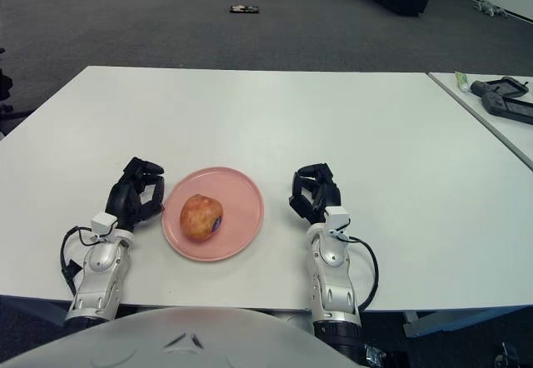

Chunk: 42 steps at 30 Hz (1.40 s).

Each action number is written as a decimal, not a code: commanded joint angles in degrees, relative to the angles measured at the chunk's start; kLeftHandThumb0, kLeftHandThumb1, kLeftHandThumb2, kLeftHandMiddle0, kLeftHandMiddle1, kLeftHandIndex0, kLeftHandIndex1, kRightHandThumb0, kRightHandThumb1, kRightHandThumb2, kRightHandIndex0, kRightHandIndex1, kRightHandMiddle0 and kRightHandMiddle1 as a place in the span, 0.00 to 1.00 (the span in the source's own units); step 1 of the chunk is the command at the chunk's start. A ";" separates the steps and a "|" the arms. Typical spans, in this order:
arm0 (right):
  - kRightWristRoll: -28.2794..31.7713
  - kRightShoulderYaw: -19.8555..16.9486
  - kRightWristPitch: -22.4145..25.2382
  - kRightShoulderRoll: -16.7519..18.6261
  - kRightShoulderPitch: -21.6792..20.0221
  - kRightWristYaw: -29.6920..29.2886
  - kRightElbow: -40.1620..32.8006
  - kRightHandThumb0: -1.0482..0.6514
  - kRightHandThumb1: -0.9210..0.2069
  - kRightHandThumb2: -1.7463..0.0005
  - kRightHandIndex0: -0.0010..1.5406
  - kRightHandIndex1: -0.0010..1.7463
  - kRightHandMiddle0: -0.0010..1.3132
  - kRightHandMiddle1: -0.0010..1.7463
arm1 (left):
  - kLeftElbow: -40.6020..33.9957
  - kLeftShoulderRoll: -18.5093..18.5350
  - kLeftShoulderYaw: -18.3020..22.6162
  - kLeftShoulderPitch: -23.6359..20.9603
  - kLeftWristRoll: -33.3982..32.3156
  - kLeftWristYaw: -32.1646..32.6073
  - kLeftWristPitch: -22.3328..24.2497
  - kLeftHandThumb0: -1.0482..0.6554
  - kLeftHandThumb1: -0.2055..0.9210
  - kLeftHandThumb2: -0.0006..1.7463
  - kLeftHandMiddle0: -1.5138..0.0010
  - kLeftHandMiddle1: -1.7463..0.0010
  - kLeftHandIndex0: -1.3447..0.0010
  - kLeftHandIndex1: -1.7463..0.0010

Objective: Put the apple into the plate.

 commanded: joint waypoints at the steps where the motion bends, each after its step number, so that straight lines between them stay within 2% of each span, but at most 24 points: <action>1: 0.01 -0.13 0.69 0.08 -0.73 -0.13 0.92 0.39 0.24 0.49 0.36 0.83 0.27 1.00 | 0.02 -0.33 -0.38 0.37 0.04 0.42 0.25 0.37 0.65 0.61 0.43 0.00 0.67 0.00; 18: 0.58 -0.11 1.04 0.68 -0.63 0.12 0.66 0.39 0.22 0.50 0.35 0.82 0.26 1.00 | 0.58 -1.98 -0.65 1.85 -0.03 1.94 0.17 0.37 0.68 0.59 0.51 0.00 0.68 0.00; 26: 0.24 -0.06 0.88 0.76 -0.66 -0.23 0.76 0.39 0.21 0.51 0.36 0.82 0.26 1.00 | 1.72 -2.02 -0.17 1.62 -0.91 1.50 -1.25 0.38 0.68 0.58 0.49 0.00 0.69 0.00; 35: 0.15 -0.13 0.23 0.65 -0.63 -0.22 1.00 0.39 0.22 0.50 0.36 0.81 0.26 1.00 | 3.18 -1.72 0.32 1.42 -1.24 1.47 -3.64 0.37 0.65 0.61 0.45 0.00 0.66 0.00; 42: 0.18 -0.18 0.74 0.43 -0.66 -0.06 0.94 0.39 0.22 0.51 0.36 0.81 0.26 1.00 | 3.24 -2.02 1.11 1.64 -1.32 2.54 -3.50 0.37 0.64 0.62 0.46 0.00 0.66 0.00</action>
